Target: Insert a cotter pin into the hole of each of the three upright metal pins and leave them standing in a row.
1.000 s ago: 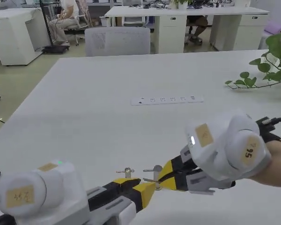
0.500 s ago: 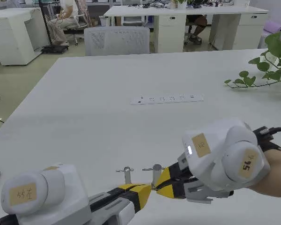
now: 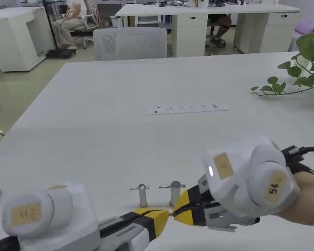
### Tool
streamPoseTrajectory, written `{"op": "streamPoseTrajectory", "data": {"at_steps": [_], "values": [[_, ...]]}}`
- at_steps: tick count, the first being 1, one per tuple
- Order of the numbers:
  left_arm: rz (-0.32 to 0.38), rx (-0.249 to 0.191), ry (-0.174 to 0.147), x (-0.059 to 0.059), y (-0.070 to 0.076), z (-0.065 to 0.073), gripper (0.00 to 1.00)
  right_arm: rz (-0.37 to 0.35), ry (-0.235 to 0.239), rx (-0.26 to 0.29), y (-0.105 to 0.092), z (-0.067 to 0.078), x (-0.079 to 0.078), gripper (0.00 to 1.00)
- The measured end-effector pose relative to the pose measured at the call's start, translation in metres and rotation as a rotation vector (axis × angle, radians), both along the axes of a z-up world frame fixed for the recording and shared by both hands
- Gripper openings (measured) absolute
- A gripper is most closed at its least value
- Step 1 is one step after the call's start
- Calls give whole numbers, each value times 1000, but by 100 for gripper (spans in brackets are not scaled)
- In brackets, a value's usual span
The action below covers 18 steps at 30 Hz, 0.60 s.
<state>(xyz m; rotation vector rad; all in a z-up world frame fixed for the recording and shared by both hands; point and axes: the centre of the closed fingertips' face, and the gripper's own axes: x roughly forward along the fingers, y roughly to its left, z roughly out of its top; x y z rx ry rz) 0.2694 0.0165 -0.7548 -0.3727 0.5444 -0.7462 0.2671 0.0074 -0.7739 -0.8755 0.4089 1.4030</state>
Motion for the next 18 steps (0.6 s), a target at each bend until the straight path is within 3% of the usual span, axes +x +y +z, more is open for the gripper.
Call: {"op": "streamPoseTrajectory", "data": {"at_steps": [7,12,18], "values": [[-15,10,-14,-2,-1,0,0,-47,87,59,-2,2,-3,12],[-36,11,-30,-3,-1,1,0,-98,174,97,-7,3,-4,16],[-81,12,-49,-8,-6,4,0,-181,350,176,-15,8,-5,20]]}}
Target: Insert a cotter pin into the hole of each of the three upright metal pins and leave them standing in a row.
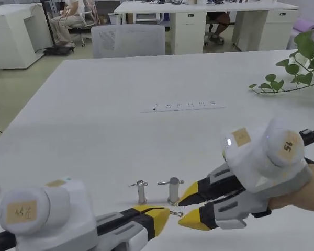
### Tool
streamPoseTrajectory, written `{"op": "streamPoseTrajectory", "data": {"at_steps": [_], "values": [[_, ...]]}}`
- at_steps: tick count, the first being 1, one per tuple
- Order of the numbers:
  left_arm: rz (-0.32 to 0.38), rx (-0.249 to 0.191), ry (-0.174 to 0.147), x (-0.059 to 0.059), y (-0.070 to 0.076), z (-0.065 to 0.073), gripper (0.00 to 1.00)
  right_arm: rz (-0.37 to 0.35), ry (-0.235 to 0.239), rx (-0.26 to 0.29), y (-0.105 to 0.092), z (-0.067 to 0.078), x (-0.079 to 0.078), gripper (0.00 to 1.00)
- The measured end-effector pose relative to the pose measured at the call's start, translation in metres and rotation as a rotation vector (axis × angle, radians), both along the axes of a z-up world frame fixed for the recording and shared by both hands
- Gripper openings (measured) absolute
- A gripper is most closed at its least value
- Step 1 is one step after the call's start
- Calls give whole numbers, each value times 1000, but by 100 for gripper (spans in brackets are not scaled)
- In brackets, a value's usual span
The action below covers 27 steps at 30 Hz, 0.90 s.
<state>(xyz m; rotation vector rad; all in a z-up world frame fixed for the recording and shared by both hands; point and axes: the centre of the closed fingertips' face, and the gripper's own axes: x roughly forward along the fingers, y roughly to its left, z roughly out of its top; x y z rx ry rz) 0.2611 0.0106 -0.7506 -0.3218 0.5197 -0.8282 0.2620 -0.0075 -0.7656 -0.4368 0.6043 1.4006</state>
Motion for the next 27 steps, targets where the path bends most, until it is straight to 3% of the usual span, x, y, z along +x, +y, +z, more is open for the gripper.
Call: {"op": "streamPoseTrajectory", "data": {"at_steps": [4,12,20,27], "values": [[-36,8,-11,-4,-4,1,0,-12,111,44,-7,5,-4,21],[-110,15,-25,-14,-12,2,0,3,277,77,-16,7,-17,21],[-185,28,-50,-24,-18,3,0,53,307,71,-19,1,-28,20],[-244,37,-112,-30,-25,8,0,102,289,78,-16,2,-35,18]]}}
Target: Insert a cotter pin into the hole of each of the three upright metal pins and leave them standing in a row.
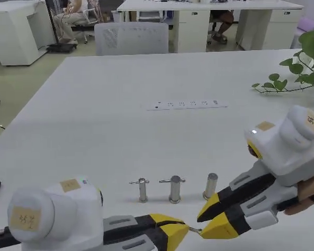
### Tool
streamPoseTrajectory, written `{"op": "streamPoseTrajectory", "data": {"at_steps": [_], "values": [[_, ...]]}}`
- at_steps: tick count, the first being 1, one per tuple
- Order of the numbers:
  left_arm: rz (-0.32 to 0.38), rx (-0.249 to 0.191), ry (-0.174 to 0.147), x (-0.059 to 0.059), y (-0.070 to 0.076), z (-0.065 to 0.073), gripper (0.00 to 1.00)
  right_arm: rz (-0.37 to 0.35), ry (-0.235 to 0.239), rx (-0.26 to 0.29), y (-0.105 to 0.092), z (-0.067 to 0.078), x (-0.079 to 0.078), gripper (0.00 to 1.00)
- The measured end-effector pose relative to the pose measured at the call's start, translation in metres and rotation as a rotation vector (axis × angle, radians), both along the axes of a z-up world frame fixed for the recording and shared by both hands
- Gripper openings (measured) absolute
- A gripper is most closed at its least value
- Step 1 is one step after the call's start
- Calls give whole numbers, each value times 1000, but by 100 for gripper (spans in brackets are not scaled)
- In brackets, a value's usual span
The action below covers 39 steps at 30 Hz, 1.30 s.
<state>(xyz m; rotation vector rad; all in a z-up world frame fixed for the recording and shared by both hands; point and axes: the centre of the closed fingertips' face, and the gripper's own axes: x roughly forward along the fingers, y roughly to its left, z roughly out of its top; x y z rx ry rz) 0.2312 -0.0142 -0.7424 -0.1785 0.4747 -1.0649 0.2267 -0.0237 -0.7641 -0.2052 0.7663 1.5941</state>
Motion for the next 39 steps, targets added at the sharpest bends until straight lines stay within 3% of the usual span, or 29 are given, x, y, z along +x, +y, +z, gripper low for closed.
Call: {"op": "streamPoseTrajectory", "data": {"at_steps": [3,10,25,33,39], "values": [[-22,22,-28,-2,-2,0,0,36,-9,2,1,0,-6,17],[-62,31,-58,-6,-4,2,0,77,-23,-1,0,-1,-9,12],[-104,32,-90,-12,-6,6,0,131,-24,2,-2,-3,-15,6],[-94,38,-95,-10,-6,5,1,175,-93,2,-5,-3,-14,4],[-67,59,-121,-5,-4,4,2,172,-144,-19,-5,-4,-8,3]]}}
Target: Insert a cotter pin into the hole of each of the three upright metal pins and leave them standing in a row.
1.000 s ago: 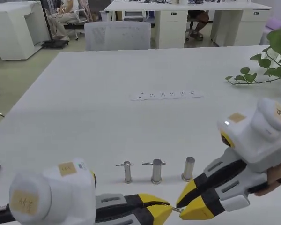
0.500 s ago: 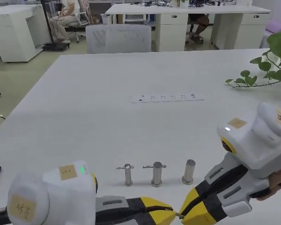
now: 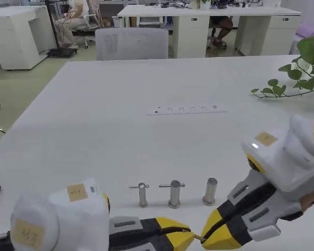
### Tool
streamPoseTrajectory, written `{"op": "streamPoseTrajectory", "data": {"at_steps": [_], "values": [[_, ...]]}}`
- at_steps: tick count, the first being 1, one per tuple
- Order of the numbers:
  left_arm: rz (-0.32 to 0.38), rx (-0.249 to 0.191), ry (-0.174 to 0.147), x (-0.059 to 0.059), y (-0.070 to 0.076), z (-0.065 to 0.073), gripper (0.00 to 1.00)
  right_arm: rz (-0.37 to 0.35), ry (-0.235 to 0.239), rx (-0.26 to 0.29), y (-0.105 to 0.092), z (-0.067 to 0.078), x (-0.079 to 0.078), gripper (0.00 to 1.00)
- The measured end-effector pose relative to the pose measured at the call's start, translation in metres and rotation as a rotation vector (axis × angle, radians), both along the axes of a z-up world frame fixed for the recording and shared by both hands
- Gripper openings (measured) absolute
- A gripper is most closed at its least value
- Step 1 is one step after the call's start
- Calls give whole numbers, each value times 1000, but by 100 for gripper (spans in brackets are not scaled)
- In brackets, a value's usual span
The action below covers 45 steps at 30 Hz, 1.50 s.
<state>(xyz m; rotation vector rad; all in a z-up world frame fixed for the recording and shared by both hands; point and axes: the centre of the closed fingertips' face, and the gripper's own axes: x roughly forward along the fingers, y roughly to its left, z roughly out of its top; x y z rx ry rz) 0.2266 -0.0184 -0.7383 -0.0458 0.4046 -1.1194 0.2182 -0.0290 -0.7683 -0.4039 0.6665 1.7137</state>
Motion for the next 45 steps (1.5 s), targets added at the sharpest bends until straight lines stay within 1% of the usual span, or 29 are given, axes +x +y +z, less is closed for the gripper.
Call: {"op": "streamPoseTrajectory", "data": {"at_steps": [3,4,7,8,13,19,23,26,28,32,33,37,39,41,45], "values": [[9,5,-1,1,0,-1,3,2,-35,-22,-2,-1,2,3],[14,9,-5,2,1,-2,5,0,-49,-32,-4,-2,5,3],[25,11,-17,4,1,-2,10,-17,-72,-51,-7,-3,10,3],[28,10,-16,4,1,-2,11,-23,-85,-61,-9,-3,13,3],[56,14,-26,8,3,-4,19,-35,-120,-103,-17,-5,21,3],[105,28,-49,18,5,-8,26,-60,-152,-141,-26,-6,30,3],[133,42,-58,25,6,-10,27,-75,-168,-166,-31,-7,36,3],[164,55,-68,32,7,-13,28,-96,-187,-191,-37,-8,43,3],[164,59,-70,34,6,-14,30,-102,-197,-201,-40,-8,46,3],[188,66,-77,40,4,-18,34,-120,-226,-227,-47,-8,55,3],[192,65,-82,41,2,-18,35,-121,-240,-240,-50,-9,59,3],[203,74,-85,45,-3,-22,37,-133,-266,-271,-56,-12,68,3],[209,76,-74,49,-7,-25,37,-135,-278,-285,-60,-13,73,3],[220,78,-73,52,-10,-27,37,-138,-279,-292,-62,-14,76,3],[241,80,-66,60,-15,-31,37,-131,-296,-321,-68,-18,83,3]]}}
